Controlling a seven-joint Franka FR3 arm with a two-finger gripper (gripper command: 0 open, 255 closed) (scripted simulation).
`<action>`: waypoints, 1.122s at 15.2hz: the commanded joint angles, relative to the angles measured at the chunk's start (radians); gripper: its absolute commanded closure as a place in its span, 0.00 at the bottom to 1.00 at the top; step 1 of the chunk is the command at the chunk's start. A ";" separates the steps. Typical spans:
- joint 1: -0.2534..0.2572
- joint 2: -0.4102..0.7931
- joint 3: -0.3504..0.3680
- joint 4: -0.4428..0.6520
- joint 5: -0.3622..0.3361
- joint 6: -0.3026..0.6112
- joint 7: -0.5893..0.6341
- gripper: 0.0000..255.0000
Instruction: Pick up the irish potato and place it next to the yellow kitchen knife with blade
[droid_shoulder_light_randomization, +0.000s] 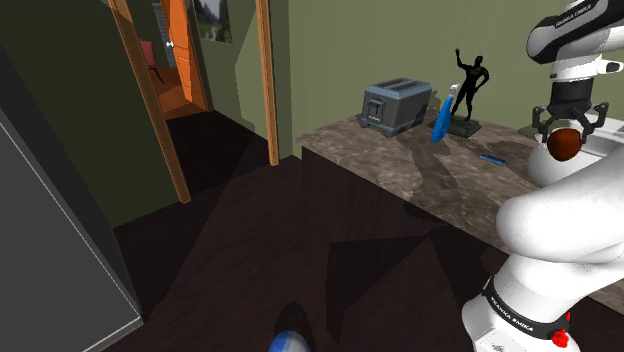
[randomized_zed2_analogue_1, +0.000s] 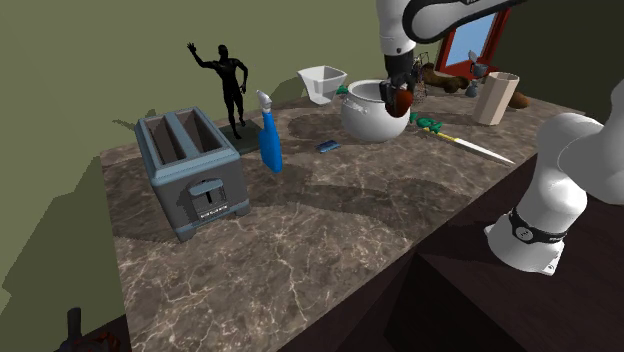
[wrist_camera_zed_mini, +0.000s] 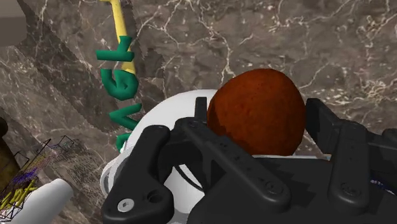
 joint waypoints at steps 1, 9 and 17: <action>-0.025 -0.047 -0.020 -0.038 -0.034 0.004 -0.029 1.00; -0.128 -0.159 -0.120 -0.114 -0.150 0.033 -0.170 1.00; -0.217 -0.205 -0.252 -0.118 -0.249 0.077 -0.338 1.00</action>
